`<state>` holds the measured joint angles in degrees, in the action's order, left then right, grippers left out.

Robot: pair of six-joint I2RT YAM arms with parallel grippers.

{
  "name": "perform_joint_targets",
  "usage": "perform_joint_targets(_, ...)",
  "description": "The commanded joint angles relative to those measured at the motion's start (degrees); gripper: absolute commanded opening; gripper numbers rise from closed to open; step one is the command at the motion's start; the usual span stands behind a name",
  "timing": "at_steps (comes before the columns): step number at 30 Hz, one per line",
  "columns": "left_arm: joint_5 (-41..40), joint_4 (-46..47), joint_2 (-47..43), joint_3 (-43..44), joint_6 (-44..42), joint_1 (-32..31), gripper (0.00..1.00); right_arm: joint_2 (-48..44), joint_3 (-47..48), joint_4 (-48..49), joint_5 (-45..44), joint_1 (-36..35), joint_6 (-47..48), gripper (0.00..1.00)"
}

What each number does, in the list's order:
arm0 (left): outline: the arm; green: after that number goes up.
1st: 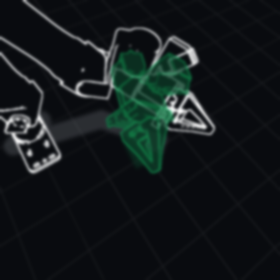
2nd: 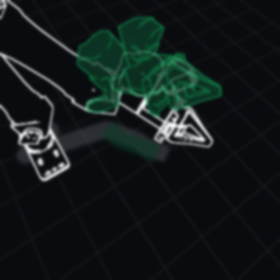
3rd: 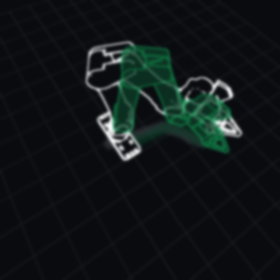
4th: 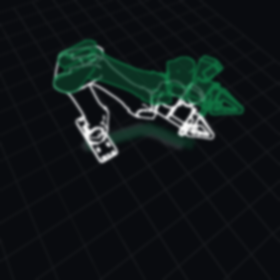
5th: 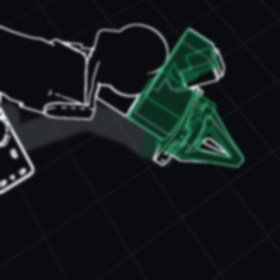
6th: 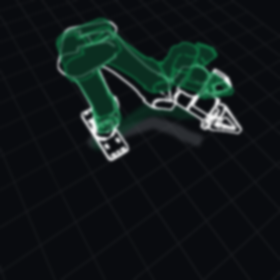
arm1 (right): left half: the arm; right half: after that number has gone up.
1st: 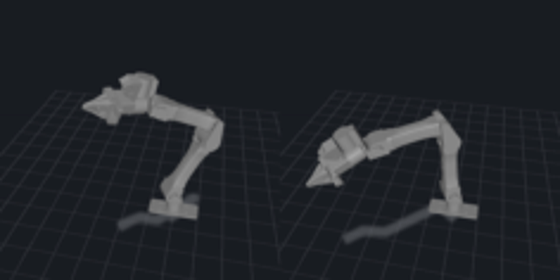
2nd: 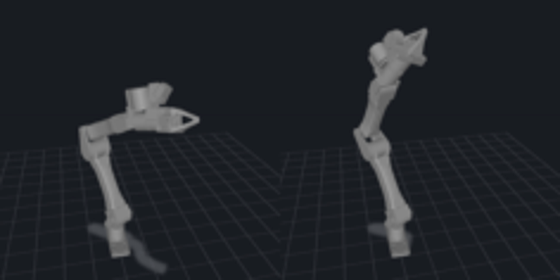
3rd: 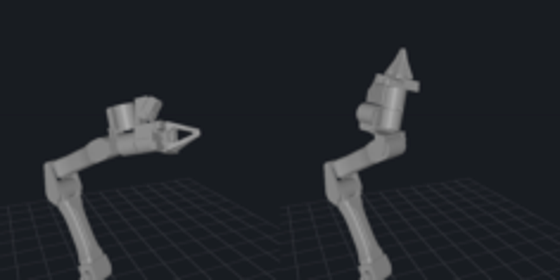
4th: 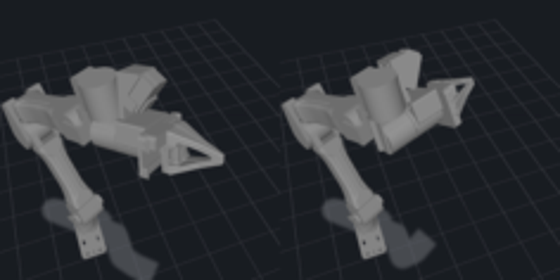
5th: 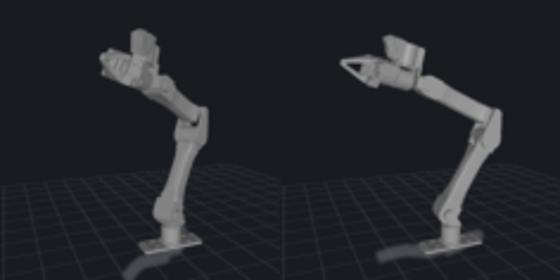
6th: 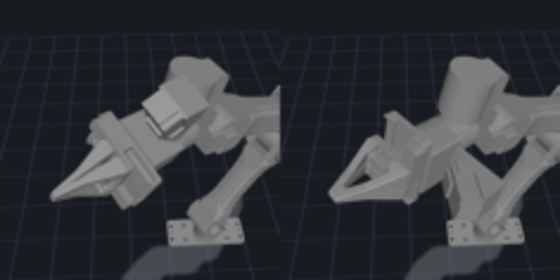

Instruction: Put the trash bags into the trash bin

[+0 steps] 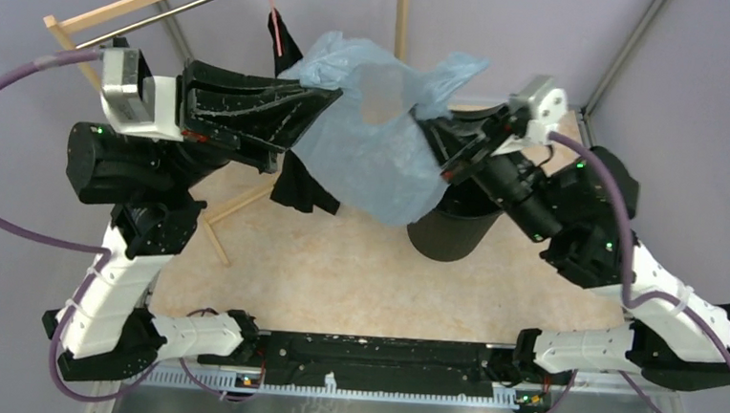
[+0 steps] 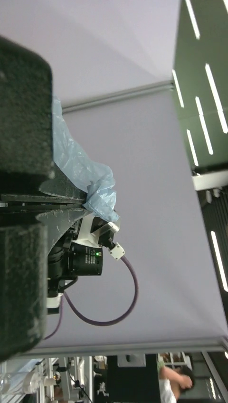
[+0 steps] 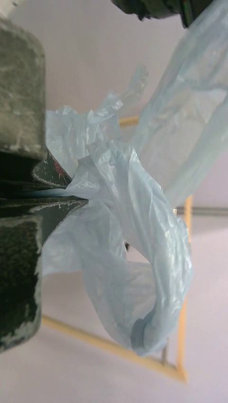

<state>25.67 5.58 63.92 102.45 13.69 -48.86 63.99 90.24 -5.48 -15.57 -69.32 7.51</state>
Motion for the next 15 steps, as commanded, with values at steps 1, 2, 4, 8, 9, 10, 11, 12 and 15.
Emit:
perform_joint_targets(1,5.09,10.51,6.90,4.04,4.05,-0.09,0.00,-1.39,5.08,1.90,-7.53,1.27,11.47,0.00)
perform_joint_targets(2,4.61,11.58,7.85,4.21,4.43,-0.09,0.00,-2.15,4.19,3.08,-8.53,1.72,13.09,0.00)
perform_joint_targets(4,3.47,13.30,10.03,4.24,5.07,-0.09,0.00,-3.58,2.60,3.89,-10.05,4.10,14.90,0.00)
perform_joint_targets(8,0.99,15.40,14.51,4.16,6.96,-0.09,0.00,-7.53,-1.49,2.64,-11.76,9.93,14.88,0.00)
perform_joint_targets(9,0.68,15.79,15.70,4.26,7.49,-0.09,0.00,-8.42,-2.55,2.55,-12.47,10.80,15.15,0.00)
perform_joint_targets(10,0.62,16.24,16.88,4.43,8.15,-0.09,0.00,-9.35,-3.49,2.18,-13.26,11.26,15.31,0.00)
perform_joint_targets(11,0.63,16.59,18.14,4.69,8.83,-0.09,0.00,-10.23,-4.21,1.62,-14.32,11.50,15.48,0.00)
perform_joint_targets(12,0.85,17.07,19.22,5.09,9.88,-0.09,0.00,-11.19,-5.00,1.27,-15.12,11.57,15.75,0.00)
perform_joint_targets(15,2.29,19.71,22.23,5.55,12.88,-0.09,0.00,-14.58,-9.02,1.50,-17.84,11.58,16.57,0.00)
